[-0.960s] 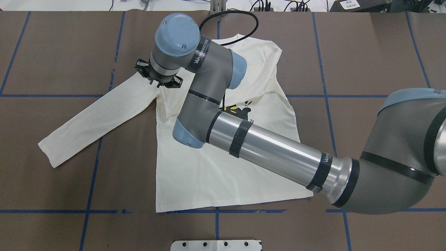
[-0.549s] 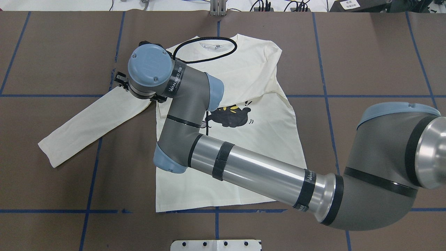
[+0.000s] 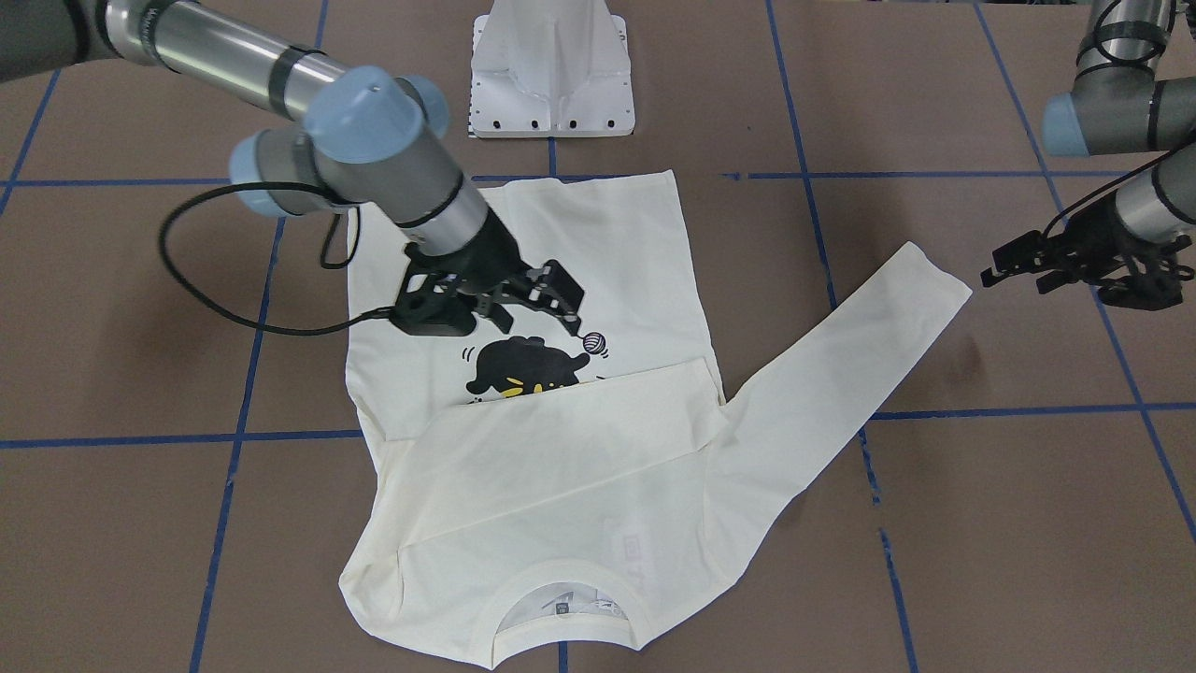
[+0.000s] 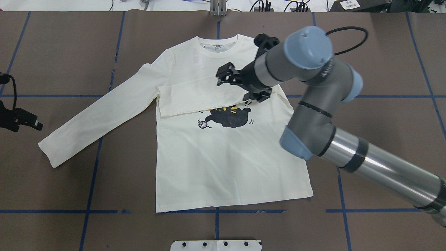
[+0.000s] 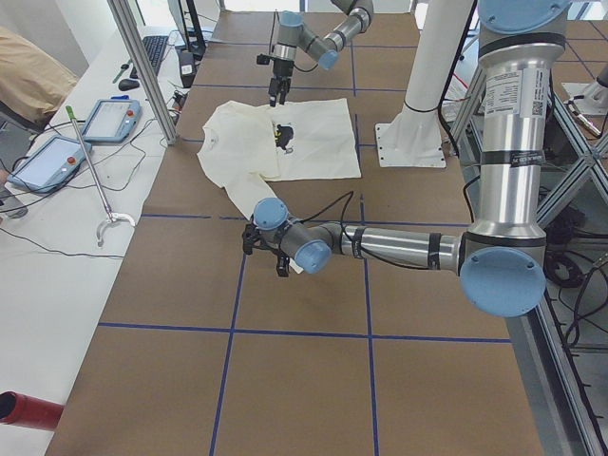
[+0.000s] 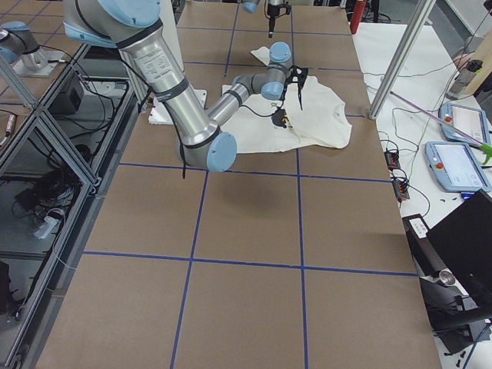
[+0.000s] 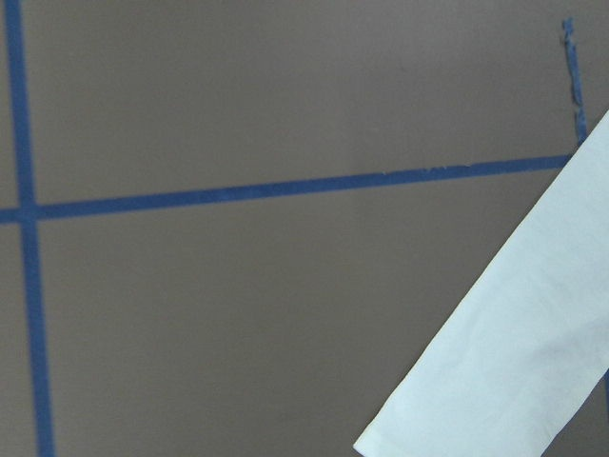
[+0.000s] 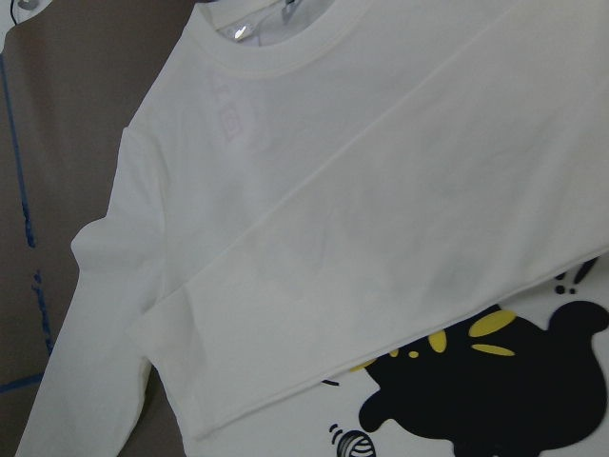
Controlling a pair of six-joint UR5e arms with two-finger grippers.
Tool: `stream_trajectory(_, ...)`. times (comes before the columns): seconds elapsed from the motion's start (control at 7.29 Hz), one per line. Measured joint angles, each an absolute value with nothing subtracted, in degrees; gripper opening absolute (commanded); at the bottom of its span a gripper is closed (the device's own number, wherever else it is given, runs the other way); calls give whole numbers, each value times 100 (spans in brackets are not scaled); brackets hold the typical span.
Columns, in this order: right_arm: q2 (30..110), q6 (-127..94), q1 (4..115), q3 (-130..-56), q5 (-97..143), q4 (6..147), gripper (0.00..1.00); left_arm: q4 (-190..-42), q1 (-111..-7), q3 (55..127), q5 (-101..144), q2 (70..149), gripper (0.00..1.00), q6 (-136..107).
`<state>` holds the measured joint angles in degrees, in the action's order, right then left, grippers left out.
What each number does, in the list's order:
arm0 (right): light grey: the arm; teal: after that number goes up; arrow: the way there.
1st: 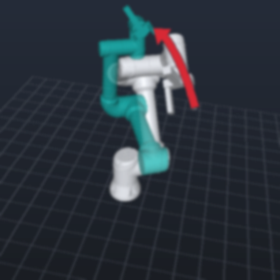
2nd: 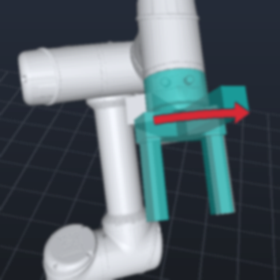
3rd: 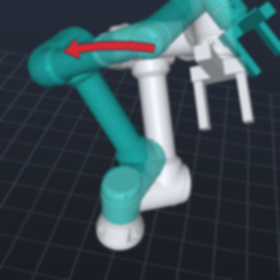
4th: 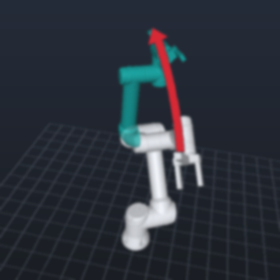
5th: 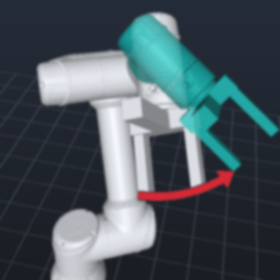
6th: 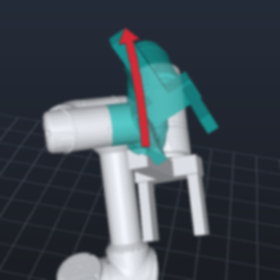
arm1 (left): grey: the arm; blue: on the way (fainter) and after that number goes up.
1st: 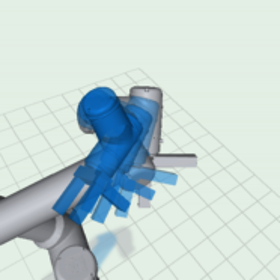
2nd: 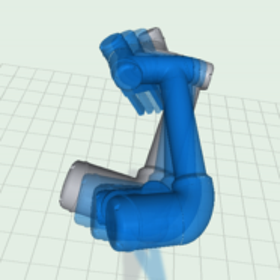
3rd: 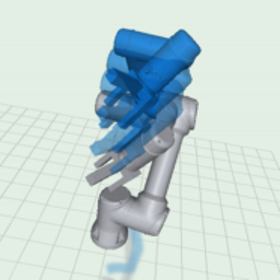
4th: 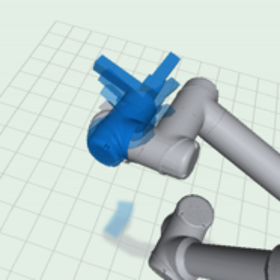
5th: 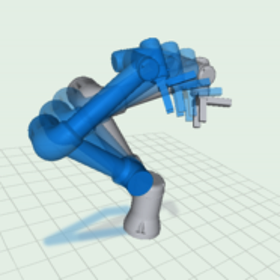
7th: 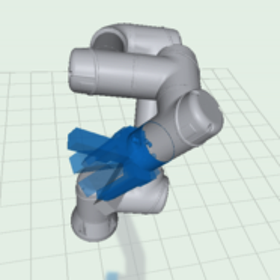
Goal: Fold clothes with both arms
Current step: 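Release and lift the right gripper while the left grasps the other cuff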
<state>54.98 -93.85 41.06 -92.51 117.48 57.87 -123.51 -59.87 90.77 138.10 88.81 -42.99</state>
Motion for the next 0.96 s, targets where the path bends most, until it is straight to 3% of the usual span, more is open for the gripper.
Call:
stream_trajectory(0.27,6088,-9372,4518,-9837,12202,5784,100,-12475,-5569,9043,13405,8875,81,-4740)
stream_trajectory(0.96,6262,-9369,4599,-9992,12304,5783,100,-12481,-5473,8971,13022,8833,75,-4823)
